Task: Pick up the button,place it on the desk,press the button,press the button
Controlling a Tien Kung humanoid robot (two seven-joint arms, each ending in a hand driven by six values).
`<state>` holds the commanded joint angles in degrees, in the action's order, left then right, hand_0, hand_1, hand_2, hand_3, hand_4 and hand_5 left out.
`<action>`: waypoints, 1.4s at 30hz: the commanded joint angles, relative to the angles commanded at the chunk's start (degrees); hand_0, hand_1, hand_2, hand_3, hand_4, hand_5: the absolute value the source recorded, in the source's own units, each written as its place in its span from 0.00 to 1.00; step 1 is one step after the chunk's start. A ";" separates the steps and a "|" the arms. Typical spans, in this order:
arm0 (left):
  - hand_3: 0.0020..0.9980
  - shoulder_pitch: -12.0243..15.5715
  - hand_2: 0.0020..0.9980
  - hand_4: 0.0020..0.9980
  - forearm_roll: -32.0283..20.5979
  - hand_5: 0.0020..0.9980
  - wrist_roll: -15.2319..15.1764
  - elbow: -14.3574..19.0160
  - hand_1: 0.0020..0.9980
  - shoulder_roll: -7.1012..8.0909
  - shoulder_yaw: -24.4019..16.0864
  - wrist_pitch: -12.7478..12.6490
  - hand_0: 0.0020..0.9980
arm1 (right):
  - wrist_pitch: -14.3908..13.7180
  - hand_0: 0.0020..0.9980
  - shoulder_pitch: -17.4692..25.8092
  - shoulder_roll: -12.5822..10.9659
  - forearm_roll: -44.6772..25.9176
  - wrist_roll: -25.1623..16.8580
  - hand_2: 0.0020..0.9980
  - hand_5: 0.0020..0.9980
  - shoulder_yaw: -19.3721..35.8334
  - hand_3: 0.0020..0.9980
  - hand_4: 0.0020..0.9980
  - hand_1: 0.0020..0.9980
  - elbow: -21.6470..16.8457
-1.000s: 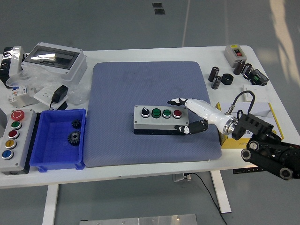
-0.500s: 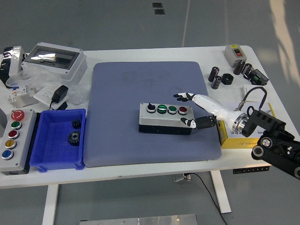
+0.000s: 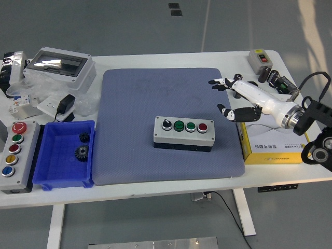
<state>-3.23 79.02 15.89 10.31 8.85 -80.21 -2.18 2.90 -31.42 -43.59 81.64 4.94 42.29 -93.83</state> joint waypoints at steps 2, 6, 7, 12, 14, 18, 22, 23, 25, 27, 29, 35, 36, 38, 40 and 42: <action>0.59 0.08 0.52 0.60 0.17 0.22 0.13 0.00 0.51 0.04 -0.14 -0.01 0.62 | 2.41 0.94 -1.37 1.14 -2.03 2.92 0.88 0.00 -0.29 0.95 0.47 0.89 -0.72; 0.59 0.00 0.52 0.60 0.48 0.22 0.19 0.00 0.51 0.06 -0.32 0.08 0.63 | 7.47 0.93 -4.80 4.24 -6.06 8.74 0.87 0.00 1.15 0.94 0.47 0.88 -0.08; 0.59 -0.08 0.52 0.60 0.55 0.22 0.16 0.00 0.51 0.10 -0.37 0.10 0.63 | 9.01 0.93 -5.90 4.96 -7.29 10.34 0.87 0.00 1.54 0.94 0.47 0.88 0.20; 0.59 -0.27 0.52 0.60 0.40 0.21 0.09 0.00 0.51 0.26 -0.29 0.14 0.63 | 14.99 0.28 -10.26 6.87 -10.74 16.23 0.57 0.00 1.09 0.88 0.48 0.39 1.07; 0.59 -0.20 0.52 0.60 0.21 0.21 0.16 0.00 0.51 0.26 -0.21 0.11 0.63 | 17.16 0.28 -11.63 7.31 -10.81 18.37 0.57 0.00 0.16 0.88 0.48 0.39 1.29; 0.59 -0.06 0.52 0.60 -0.03 0.21 0.32 0.00 0.51 0.26 -0.13 0.06 0.63 | 19.65 0.02 -13.19 7.35 -10.64 20.89 0.27 0.00 -1.75 0.83 0.34 0.12 1.32; 0.59 -0.03 0.52 0.60 -0.14 0.21 0.37 0.00 0.51 0.28 -0.11 0.02 0.63 | 20.70 0.02 -14.06 6.79 -10.69 22.11 0.27 0.00 -3.09 0.83 0.34 0.12 1.48; 0.59 -0.04 0.52 0.60 -0.14 0.21 0.38 0.00 0.51 0.28 -0.12 0.02 0.63 | 20.84 0.02 -14.26 6.70 -10.72 22.30 0.27 0.00 -3.41 0.83 0.34 0.12 1.54; 0.59 -0.06 0.52 0.60 -0.11 0.21 0.38 0.00 0.51 0.28 -0.14 0.02 0.62 | 21.00 0.01 -14.61 6.79 -10.78 22.52 0.22 0.00 -3.98 0.83 0.31 0.10 1.83; 0.59 -0.13 0.52 0.60 -0.07 0.21 0.38 0.00 0.51 0.27 -0.17 0.03 0.62 | 20.96 0.01 -14.95 7.17 -10.82 22.62 0.22 0.00 -4.58 0.83 0.31 0.10 2.43; 0.59 -0.23 0.52 0.60 -0.04 0.21 0.36 0.00 0.51 0.27 -0.16 0.06 0.62 | 20.90 0.01 -15.26 7.65 -10.89 22.73 0.22 0.00 -5.36 0.83 0.31 0.10 3.17; 0.59 -0.34 0.52 0.60 -0.03 0.21 0.33 0.00 0.51 0.33 -0.12 0.06 0.63 | 20.57 0.01 -15.91 9.04 -11.45 22.86 0.20 0.00 -8.30 0.83 0.27 0.10 5.39; 0.59 -0.34 0.52 0.60 -0.06 0.21 0.33 0.00 0.51 0.34 -0.10 0.06 0.63 | 20.47 0.01 -15.95 9.26 -11.43 22.86 0.20 0.02 -8.59 0.82 0.22 0.09 5.68; 0.59 -0.36 0.52 0.60 -0.08 0.21 0.32 0.00 0.51 0.33 -0.05 0.07 0.63 | 20.22 0.01 -15.93 9.76 -11.42 22.83 0.20 0.02 -9.14 0.82 0.22 0.09 6.27; 0.59 -0.38 0.52 0.60 -0.07 0.21 0.31 0.00 0.51 0.31 -0.06 0.07 0.63 | 20.03 0.01 -15.82 10.08 -11.45 22.79 0.20 0.02 -9.65 0.82 0.22 0.09 6.67; 0.59 -0.39 0.52 0.60 -0.06 0.21 0.30 0.00 0.51 0.31 -0.07 0.08 0.63 | 19.88 0.01 -15.68 10.25 -11.45 22.77 0.20 0.04 -10.09 0.81 0.21 0.09 6.97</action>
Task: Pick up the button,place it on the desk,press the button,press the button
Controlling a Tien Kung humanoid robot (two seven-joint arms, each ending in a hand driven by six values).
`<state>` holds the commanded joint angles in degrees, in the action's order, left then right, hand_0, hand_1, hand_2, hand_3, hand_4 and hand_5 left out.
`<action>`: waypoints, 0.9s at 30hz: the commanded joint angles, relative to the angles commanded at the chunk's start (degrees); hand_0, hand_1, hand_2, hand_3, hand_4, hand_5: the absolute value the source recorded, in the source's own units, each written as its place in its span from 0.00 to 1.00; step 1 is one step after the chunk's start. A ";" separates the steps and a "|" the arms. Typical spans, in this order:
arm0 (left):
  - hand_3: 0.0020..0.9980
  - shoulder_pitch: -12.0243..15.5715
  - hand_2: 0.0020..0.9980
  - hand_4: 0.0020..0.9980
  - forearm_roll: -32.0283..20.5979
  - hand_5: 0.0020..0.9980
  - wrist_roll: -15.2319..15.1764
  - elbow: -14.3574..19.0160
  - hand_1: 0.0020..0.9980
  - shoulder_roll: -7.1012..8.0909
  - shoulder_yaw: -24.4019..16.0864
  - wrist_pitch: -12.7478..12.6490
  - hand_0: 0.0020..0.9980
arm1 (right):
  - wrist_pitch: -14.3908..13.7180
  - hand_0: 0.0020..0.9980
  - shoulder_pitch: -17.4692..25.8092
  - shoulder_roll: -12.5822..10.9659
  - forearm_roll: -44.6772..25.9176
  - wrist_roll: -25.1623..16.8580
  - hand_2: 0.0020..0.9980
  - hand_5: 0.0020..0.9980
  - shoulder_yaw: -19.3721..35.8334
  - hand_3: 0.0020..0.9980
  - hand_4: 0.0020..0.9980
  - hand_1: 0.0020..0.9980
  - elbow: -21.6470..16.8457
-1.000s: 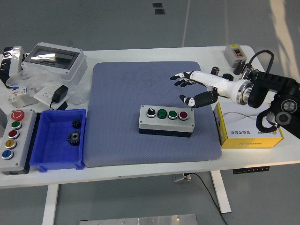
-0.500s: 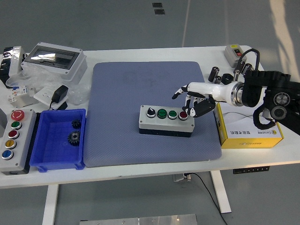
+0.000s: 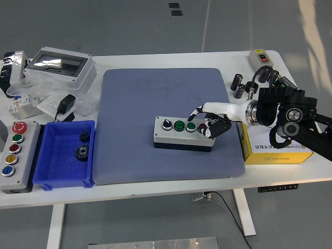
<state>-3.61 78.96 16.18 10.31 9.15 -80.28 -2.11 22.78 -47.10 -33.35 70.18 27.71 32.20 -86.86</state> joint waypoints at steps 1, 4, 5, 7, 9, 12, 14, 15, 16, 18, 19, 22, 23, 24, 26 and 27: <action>0.59 0.00 0.52 0.60 0.03 0.21 0.00 0.00 0.51 0.00 -0.04 0.00 0.63 | -0.07 0.01 0.07 0.06 0.00 -0.01 0.20 0.04 -0.16 0.81 0.21 0.09 0.14; 0.59 0.04 0.52 0.60 -0.07 0.21 -0.02 0.00 0.51 0.00 0.03 -0.01 0.63 | -0.39 0.01 0.38 0.22 0.26 0.04 0.20 0.04 -0.68 0.81 0.21 0.09 0.85; 0.59 0.05 0.52 0.60 -0.08 0.21 -0.03 0.00 0.51 0.00 0.03 -0.02 0.63 | -0.47 0.01 0.46 0.25 0.33 0.05 0.20 0.04 -0.83 0.81 0.21 0.09 1.03; 0.59 0.05 0.52 0.60 -0.13 0.22 -0.06 0.00 0.51 0.01 0.07 -0.02 0.63 | -0.64 0.00 0.63 0.33 0.45 0.06 0.20 0.04 -1.35 0.81 0.21 0.09 1.51; 0.59 0.04 0.52 0.60 -0.07 0.22 -0.07 0.00 0.51 0.03 0.03 -0.01 0.63 | -0.85 0.00 0.72 0.46 0.59 -0.03 0.20 0.04 -1.89 0.81 0.21 0.09 2.02; 0.59 -0.02 0.52 0.61 -0.02 0.22 -0.10 0.00 0.51 0.06 0.02 0.00 0.62 | -1.36 0.00 0.79 0.77 0.87 -0.38 0.20 0.05 -2.38 0.80 0.21 0.08 2.69; 0.59 -0.05 0.52 0.61 -0.03 0.22 -0.12 0.00 0.51 0.07 0.03 0.01 0.62 | -1.76 0.00 0.81 0.88 0.91 -0.78 0.20 0.05 -2.26 0.80 0.21 0.08 2.72; 0.59 -0.05 0.52 0.61 -0.08 0.22 -0.13 0.00 0.51 0.08 0.06 0.01 0.62 | -1.96 0.00 0.88 0.87 0.78 -1.14 0.20 0.05 -1.80 0.80 0.21 0.08 2.52; 0.59 -0.05 0.52 0.61 -0.12 0.22 -0.14 0.00 0.51 0.09 0.10 0.01 0.62 | -2.08 0.00 0.94 0.83 0.65 -1.41 0.20 0.05 -1.40 0.80 0.21 0.08 2.34; 0.59 -0.02 0.52 0.61 -0.11 0.22 -0.15 0.00 0.51 0.09 0.09 0.02 0.63 | -1.60 0.00 1.27 0.47 -0.76 -2.30 0.20 0.05 0.80 0.80 0.21 0.08 1.34; 0.59 0.01 0.52 0.61 -0.12 0.22 -0.14 0.00 0.51 0.10 0.09 0.02 0.63 | -1.03 0.00 1.47 0.22 -1.65 -2.62 0.20 0.05 1.87 0.80 0.21 0.08 0.78; 0.59 0.18 0.52 0.61 -0.13 0.22 -0.12 0.00 0.51 0.07 0.12 0.02 0.63 | 1.15 0.00 2.35 -0.78 -3.90 -3.08 0.20 0.05 5.52 0.80 0.21 0.08 -0.95; 0.59 0.24 0.52 0.61 -0.09 0.22 -0.10 0.00 0.51 0.04 0.11 0.02 0.63 | 1.85 0.00 2.88 -1.16 -4.01 -2.99 0.20 0.05 6.89 0.80 0.21 0.08 -1.42; 0.59 0.28 0.52 0.61 -0.09 0.22 -0.10 0.00 0.51 0.02 0.11 0.02 0.62 | 2.39 0.00 3.38 -1.45 -3.96 -2.85 0.19 0.05 8.08 0.79 0.21 0.08 -1.72; 0.59 0.37 0.52 0.61 -0.05 0.22 -0.12 0.00 0.51 -0.07 0.10 0.01 0.62 | 3.94 0.00 5.42 -2.02 -3.08 -2.20 0.19 0.05 11.09 0.79 0.21 0.08 -2.36; 0.59 0.43 0.52 0.61 -0.06 0.22 -0.15 0.00 0.51 -0.12 0.12 0.01 0.62 | 4.53 0.00 6.82 -2.15 -1.98 -1.87 0.19 0.05 12.98 0.79 0.21 0.08 -2.69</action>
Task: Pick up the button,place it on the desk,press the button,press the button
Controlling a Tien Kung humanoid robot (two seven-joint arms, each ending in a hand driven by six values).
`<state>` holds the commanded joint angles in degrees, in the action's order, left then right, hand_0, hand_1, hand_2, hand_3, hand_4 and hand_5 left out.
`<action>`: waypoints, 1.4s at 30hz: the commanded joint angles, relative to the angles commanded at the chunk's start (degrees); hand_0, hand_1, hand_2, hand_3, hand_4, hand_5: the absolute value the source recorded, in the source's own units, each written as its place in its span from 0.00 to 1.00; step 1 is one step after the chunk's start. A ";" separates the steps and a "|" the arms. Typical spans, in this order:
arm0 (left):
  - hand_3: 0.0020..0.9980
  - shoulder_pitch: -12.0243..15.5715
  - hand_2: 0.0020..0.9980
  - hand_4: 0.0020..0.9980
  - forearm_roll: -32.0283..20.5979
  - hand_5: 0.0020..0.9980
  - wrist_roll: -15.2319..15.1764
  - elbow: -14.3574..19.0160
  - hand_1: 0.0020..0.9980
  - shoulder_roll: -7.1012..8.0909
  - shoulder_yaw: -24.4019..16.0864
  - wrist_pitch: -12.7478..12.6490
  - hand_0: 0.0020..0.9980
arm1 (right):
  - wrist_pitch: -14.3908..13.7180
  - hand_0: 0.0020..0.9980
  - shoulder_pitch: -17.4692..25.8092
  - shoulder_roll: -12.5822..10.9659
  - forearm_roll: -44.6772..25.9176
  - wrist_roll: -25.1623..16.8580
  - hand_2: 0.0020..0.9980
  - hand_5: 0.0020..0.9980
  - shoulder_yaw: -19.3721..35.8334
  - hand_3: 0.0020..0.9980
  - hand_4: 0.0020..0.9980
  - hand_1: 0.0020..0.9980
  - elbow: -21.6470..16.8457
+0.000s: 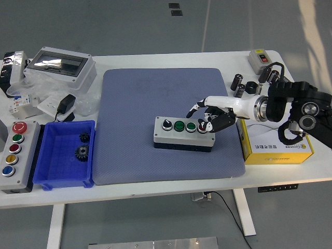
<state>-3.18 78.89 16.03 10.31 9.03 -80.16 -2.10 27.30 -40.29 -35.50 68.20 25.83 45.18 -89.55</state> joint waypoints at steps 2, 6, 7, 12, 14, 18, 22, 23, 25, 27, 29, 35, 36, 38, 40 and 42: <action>0.59 0.13 0.52 0.61 -0.05 0.22 -0.06 0.00 0.51 -0.13 0.02 -0.03 0.62 | -0.39 0.00 2.54 0.68 2.28 0.04 0.19 0.05 3.79 0.79 0.21 0.08 -0.44; 0.59 0.59 0.52 0.61 -0.35 0.22 -0.13 0.00 0.51 -0.61 0.18 -0.16 0.63 | -5.96 0.00 8.79 4.98 8.59 -3.48 0.19 0.05 12.63 0.78 0.23 0.08 -0.56; 0.59 0.70 0.52 0.61 -0.44 0.22 -0.14 0.00 0.51 -0.73 0.23 -0.19 0.63 | -7.81 0.00 10.31 6.12 10.24 -4.71 0.19 0.05 14.69 0.78 0.23 0.08 -0.50; 0.59 0.95 0.52 0.61 -0.35 0.22 -0.27 0.00 0.51 -1.08 0.12 -0.29 0.63 | -18.75 0.00 18.36 12.35 17.62 -13.11 0.19 0.05 25.45 0.78 0.27 0.07 0.08; 0.59 0.95 0.52 0.61 -0.33 0.22 -0.37 0.00 0.51 -1.15 0.09 -0.31 0.63 | -23.09 0.00 21.35 14.64 17.89 -17.20 0.19 0.05 29.33 0.78 0.27 0.07 0.44; 0.59 1.04 0.52 0.61 -0.06 0.22 -0.35 0.00 0.51 -1.48 -0.02 -0.26 0.63 | -31.89 0.00 26.85 18.99 12.86 -25.92 0.21 0.24 35.79 0.78 0.43 0.07 4.51; 0.59 0.96 0.52 0.61 0.20 0.22 -0.38 0.00 0.51 -1.63 -0.21 -0.20 0.63 | -39.41 0.11 30.87 21.81 7.38 -33.85 0.42 0.24 39.36 0.78 0.53 0.22 8.46; 0.59 0.91 0.52 0.61 0.28 0.22 -0.39 0.00 0.51 -1.64 -0.28 -0.19 0.63 | -40.97 0.11 31.44 22.27 5.82 -35.89 0.42 0.24 39.66 0.78 0.53 0.22 9.09; 0.59 0.80 0.52 0.61 0.28 0.22 -0.45 0.00 0.51 -1.61 -0.31 -0.17 0.63 | -42.98 0.11 32.08 22.66 2.78 -39.30 0.42 0.24 39.84 0.78 0.53 0.22 9.82; 0.59 0.68 0.52 0.61 0.34 0.22 -0.50 0.00 0.51 -1.48 -0.39 -0.17 0.63 | -43.19 0.64 32.42 22.66 -0.50 -42.65 0.81 0.34 39.98 0.84 0.66 0.82 10.16; 0.59 0.62 0.52 0.61 0.46 0.22 -0.50 0.00 0.51 -1.35 -0.50 -0.16 0.63 | -42.63 0.64 32.52 22.51 -3.12 -45.07 0.81 0.34 40.24 0.84 0.66 0.82 10.26; 0.59 0.59 0.52 0.61 0.91 0.22 -0.38 0.00 0.51 -1.14 -0.73 -0.10 0.63 | -41.39 0.91 33.14 22.25 -10.35 -49.33 0.95 0.63 40.87 0.93 0.83 0.96 11.06; 0.59 0.58 0.52 0.61 0.95 0.22 -0.36 0.00 0.51 -1.11 -0.74 -0.08 0.63 | -41.23 0.91 33.33 22.24 -11.41 -49.54 0.95 0.63 40.85 0.93 0.83 0.96 11.29; 0.59 0.57 0.52 0.61 0.96 0.22 -0.34 0.00 0.51 -1.04 -0.69 -0.04 0.63 | -40.88 0.91 33.72 22.23 -13.05 -49.75 0.95 0.63 40.84 0.93 0.83 0.96 11.64; 0.59 0.55 0.52 0.61 0.98 0.22 -0.33 0.00 0.51 -0.91 -0.67 0.00 0.63 | -40.47 0.90 34.14 22.26 -14.57 -49.80 0.89 0.74 40.83 0.91 0.86 0.90 12.01; 0.59 0.53 0.52 0.61 0.99 0.22 -0.34 0.00 0.51 -0.76 -0.64 0.04 0.63 | -40.21 0.90 34.40 22.28 -15.48 -49.78 0.89 0.74 40.77 0.91 0.86 0.90 12.31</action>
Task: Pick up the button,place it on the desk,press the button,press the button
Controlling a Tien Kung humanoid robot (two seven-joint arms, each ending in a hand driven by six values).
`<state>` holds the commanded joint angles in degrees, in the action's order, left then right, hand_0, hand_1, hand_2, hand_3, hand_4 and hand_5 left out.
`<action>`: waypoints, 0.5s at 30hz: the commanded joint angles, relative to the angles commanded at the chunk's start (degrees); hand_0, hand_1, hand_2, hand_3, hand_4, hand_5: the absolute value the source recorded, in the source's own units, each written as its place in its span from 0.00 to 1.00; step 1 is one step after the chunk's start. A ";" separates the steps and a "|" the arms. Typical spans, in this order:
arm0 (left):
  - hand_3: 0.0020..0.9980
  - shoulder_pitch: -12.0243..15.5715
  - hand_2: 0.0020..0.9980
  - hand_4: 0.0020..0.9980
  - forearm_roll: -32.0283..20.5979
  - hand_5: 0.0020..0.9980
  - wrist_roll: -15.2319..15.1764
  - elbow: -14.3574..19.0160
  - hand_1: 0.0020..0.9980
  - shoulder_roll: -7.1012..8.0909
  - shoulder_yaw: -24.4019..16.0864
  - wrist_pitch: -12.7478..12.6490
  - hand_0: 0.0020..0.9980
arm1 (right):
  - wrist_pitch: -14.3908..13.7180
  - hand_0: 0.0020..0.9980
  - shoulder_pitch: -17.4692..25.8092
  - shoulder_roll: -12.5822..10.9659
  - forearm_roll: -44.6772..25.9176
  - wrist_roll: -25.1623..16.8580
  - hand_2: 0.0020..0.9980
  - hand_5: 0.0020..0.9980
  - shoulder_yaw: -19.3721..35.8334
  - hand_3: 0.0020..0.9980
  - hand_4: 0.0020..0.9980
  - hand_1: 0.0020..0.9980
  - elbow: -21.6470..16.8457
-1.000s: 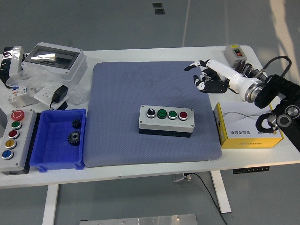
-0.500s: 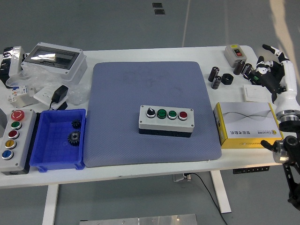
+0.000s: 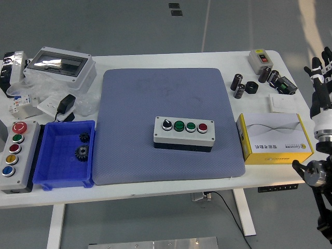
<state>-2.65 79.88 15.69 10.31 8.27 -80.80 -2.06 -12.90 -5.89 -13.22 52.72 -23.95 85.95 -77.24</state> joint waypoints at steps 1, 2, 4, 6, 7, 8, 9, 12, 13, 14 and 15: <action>0.59 -0.02 0.52 0.61 0.05 0.22 0.00 0.00 0.51 0.08 -0.03 0.01 0.63 | 0.13 0.90 0.08 0.00 -0.39 0.02 0.89 0.74 -0.03 0.91 0.86 0.90 0.13; 0.59 -0.03 0.52 0.61 0.05 0.22 0.00 0.00 0.51 0.19 -0.01 0.03 0.63 | 0.25 0.90 0.15 0.01 -0.75 0.04 0.89 0.74 -0.05 0.91 0.86 0.90 0.25; 0.59 -0.07 0.52 0.61 0.10 0.22 -0.01 0.00 0.51 0.41 -0.04 0.06 0.63 | 0.39 0.89 0.20 0.01 -1.16 0.08 0.85 0.78 -0.10 0.87 0.87 0.87 0.40; 0.59 -0.08 0.52 0.61 0.10 0.22 -0.02 0.00 0.51 0.59 -0.04 0.07 0.63 | 0.48 0.89 0.18 -0.02 -1.32 0.12 0.85 0.78 -0.16 0.87 0.87 0.87 0.45; 0.59 -0.09 0.52 0.61 0.12 0.22 -0.01 0.00 0.51 0.66 -0.05 0.08 0.63 | 0.50 0.89 0.16 -0.04 -1.36 0.13 0.85 0.78 -0.19 0.87 0.87 0.87 0.46; 0.59 -0.10 0.52 0.61 0.15 0.22 0.00 0.00 0.51 0.74 -0.07 0.08 0.63 | 0.53 0.89 0.13 -0.07 -1.42 0.13 0.85 0.78 -0.26 0.87 0.87 0.87 0.49; 0.59 -0.11 0.52 0.61 0.17 0.22 0.00 0.00 0.51 0.80 -0.08 0.08 0.63 | 0.55 0.89 0.13 -0.09 -1.49 0.12 0.85 0.80 -0.32 0.85 0.86 0.87 0.51; 0.59 -0.11 0.52 0.61 0.25 0.22 0.03 0.00 0.51 0.92 -0.10 0.10 0.63 | 0.62 0.89 0.21 -0.11 -1.64 0.08 0.85 0.80 -0.43 0.85 0.86 0.87 0.46; 0.59 -0.11 0.52 0.61 0.31 0.22 0.05 0.00 0.51 0.96 -0.15 0.11 0.63 | 0.63 0.89 0.26 -0.12 -1.69 0.05 0.85 0.80 -0.47 0.85 0.86 0.87 0.44; 0.59 -0.10 0.52 0.61 0.40 0.22 0.10 0.00 0.51 1.03 -0.23 0.11 0.63 | 0.60 0.89 0.32 -0.12 -1.85 -0.03 0.85 0.80 -0.53 0.85 0.86 0.87 0.49; 0.59 -0.10 0.52 0.61 0.48 0.22 0.15 0.00 0.51 1.09 -0.31 0.11 0.63 | 0.59 0.88 0.36 -0.10 -2.03 -0.09 0.83 0.81 -0.59 0.84 0.86 0.85 0.58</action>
<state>-2.76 80.36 15.84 10.31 9.37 -81.11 -1.95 -12.31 -5.53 -13.32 50.70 -24.04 85.37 -76.66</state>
